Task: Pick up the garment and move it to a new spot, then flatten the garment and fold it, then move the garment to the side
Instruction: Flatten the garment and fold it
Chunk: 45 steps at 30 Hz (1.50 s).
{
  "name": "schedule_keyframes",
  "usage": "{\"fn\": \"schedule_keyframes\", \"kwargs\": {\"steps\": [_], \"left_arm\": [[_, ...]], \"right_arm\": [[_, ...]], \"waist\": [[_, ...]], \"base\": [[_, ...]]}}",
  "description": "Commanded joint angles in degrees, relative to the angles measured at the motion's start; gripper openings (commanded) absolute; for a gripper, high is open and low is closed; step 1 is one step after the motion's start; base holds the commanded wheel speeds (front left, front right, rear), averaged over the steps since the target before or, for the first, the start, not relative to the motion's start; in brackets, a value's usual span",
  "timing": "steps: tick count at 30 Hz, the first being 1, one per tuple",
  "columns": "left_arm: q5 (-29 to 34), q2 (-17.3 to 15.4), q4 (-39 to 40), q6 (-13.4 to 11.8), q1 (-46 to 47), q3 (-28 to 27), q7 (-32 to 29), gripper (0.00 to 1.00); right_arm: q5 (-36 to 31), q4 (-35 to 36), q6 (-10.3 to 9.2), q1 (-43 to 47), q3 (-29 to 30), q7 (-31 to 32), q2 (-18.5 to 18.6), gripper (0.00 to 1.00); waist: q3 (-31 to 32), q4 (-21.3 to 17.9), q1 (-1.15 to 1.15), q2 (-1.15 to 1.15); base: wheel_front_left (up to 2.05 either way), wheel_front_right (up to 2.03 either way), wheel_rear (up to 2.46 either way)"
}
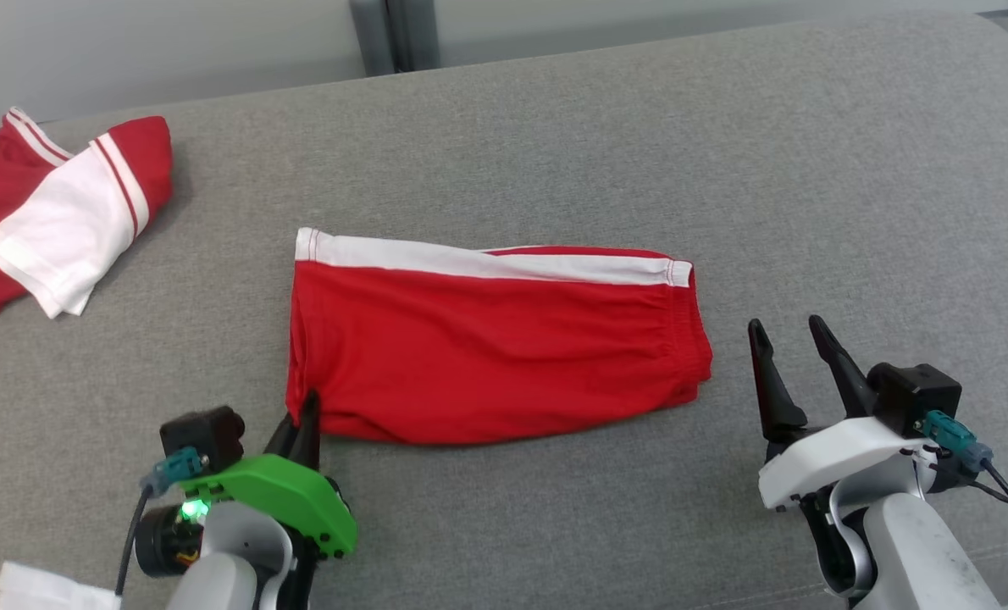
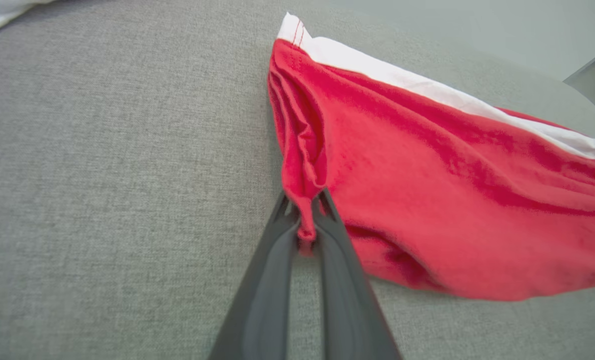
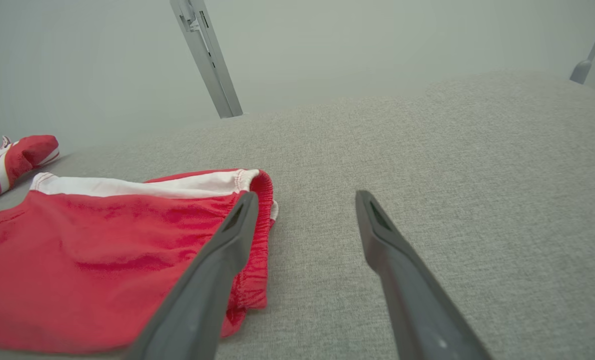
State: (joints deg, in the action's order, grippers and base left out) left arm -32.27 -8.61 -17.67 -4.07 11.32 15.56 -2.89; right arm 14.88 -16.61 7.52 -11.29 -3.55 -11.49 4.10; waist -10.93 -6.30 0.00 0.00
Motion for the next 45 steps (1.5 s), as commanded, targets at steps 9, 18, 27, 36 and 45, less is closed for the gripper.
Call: {"fn": "schedule_keyframes", "kwargs": {"steps": [9,18,27,36,45], "left_arm": [[-1.7,2.3,5.7,-2.2,-9.1,0.6,2.5,0.00],[-0.7,2.9,4.4,-1.0,-8.6,1.7,7.5,1.00],[3.1,0.6,6.7,-1.0,-7.3,-0.3,16.1,1.00],[3.4,-0.5,7.5,-1.6,-9.3,-3.5,17.7,1.00],[5.3,-0.3,7.8,-1.2,-9.3,-6.9,18.1,1.00]], "right_arm": [[-0.9,2.3,-0.06,2.5,2.0,4.8,1.7,1.00],[-0.8,3.7,-0.06,3.3,2.3,7.5,2.2,1.00],[-0.1,3.4,-0.06,2.8,1.4,11.7,3.6,1.00],[4.5,-0.3,-0.06,-1.9,-3.4,21.2,7.4,1.00],[9.3,-10.7,-0.06,-9.1,-8.1,29.1,10.7,1.00]], "waist": [[2.0,3.4,0.00,0.00],[3.5,4.9,0.00,0.00],[6.0,6.4,0.00,0.00],[6.7,8.4,0.00,0.00],[4.6,11.6,0.00,0.00]], "base": [[0.00,0.00,0.00],[0.00,0.00,0.00],[0.00,0.00,0.00],[0.00,0.00,0.00],[0.00,0.00,0.00]]}}
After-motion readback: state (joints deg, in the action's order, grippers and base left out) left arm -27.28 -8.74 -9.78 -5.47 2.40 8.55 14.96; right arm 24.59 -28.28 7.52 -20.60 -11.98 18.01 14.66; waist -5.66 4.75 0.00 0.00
